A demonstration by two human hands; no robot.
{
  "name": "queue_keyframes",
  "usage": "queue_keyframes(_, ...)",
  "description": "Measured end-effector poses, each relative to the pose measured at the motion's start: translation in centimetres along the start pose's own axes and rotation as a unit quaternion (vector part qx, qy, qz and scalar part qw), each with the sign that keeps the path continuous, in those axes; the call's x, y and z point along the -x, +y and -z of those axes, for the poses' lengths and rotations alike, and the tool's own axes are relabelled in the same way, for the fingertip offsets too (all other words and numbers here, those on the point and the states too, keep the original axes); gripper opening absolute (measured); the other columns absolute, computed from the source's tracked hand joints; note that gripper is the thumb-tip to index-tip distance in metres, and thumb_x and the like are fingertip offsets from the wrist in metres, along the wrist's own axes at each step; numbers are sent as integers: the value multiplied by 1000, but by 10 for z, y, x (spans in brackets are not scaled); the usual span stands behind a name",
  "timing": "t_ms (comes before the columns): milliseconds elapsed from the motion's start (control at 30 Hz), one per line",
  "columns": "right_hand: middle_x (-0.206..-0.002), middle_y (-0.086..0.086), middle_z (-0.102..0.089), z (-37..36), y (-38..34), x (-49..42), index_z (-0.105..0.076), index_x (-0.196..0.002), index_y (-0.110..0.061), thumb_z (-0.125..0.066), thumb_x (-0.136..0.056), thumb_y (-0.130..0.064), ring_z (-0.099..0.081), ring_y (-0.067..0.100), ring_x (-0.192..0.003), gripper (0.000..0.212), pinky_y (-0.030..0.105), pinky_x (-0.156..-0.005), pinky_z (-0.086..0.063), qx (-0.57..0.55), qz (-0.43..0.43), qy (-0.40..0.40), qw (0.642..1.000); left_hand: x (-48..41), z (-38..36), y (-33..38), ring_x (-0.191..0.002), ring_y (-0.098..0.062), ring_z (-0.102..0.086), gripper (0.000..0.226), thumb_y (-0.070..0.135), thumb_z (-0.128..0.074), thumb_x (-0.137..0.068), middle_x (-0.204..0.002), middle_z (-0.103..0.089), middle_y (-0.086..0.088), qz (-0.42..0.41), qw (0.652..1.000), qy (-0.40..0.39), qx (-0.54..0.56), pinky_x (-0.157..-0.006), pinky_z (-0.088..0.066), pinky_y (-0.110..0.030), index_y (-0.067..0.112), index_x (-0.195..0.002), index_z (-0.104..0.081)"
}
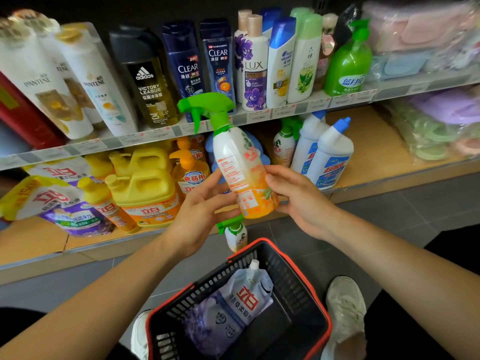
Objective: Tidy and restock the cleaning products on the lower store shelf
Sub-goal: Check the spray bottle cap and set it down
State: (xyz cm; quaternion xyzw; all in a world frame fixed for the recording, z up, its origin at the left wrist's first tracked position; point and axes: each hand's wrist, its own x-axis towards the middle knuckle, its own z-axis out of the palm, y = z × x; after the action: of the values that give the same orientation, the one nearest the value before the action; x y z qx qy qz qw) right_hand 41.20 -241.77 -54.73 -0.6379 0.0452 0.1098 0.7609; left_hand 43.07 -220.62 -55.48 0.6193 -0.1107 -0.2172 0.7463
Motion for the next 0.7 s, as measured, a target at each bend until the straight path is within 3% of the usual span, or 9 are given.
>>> queue_keyframes(100,-120,2,-71,-2,1,1,-65,-124,-27,-63,-89,-34,-68,21,-112,35,52,-102,-50,7,-21,-30,999,2,2,0,-115,-23,-70,68,-5,-59,-96,-133,-68,0,-22,999,18,-39,-88,-60,-32,29,-153,-42)
queue_keyframes(233,-123,3,-70,-2,2,3,-59,-133,-26,-65,-87,-33,-67,21,-114,47,57,-100,-50,4,-16,-40,999,5,1,4,-104,-16,-73,73,-5,-65,-92,-120,-71,13,-48,994,25,-97,-83,-58,-24,35,-149,-44)
queue_keyframes(400,-123,-2,-70,-7,5,5,-34,-150,-40,-67,-90,-25,-68,20,-112,70,56,-88,-57,0,17,-27,999,11,0,9,-105,-4,-68,83,-1,-77,-83,-114,-68,23,-66,985,5,-160,-83,-57,-22,40,-146,-42)
queue_keyframes(500,-119,-8,-72,-6,6,8,-19,-152,-49,-68,-86,-31,-70,18,-109,84,57,-84,-58,9,33,-15,999,14,2,10,-112,-4,-64,96,0,-82,-77,-131,-60,9,-73,977,2,-198,-90,-55,-25,34,-153,-36)
queue_keyframes(567,-122,-11,-70,-5,7,12,-16,-152,-52,-66,-89,-32,-70,20,-109,83,58,-80,-59,7,44,-17,999,16,2,10,-120,-11,-62,102,-2,-84,-75,-139,-53,-2,-78,972,-15,-220,-95,-56,-31,30,-156,-32)
queue_keyframes(700,-121,1,-70,-5,8,22,-31,-149,-46,-59,-93,-31,-73,27,-98,65,44,-70,-61,7,60,-35,998,17,-3,11,-117,-22,-65,87,-4,-81,-79,-143,-54,-6,-87,977,3,-194,-94,-59,-38,23,-152,-43)
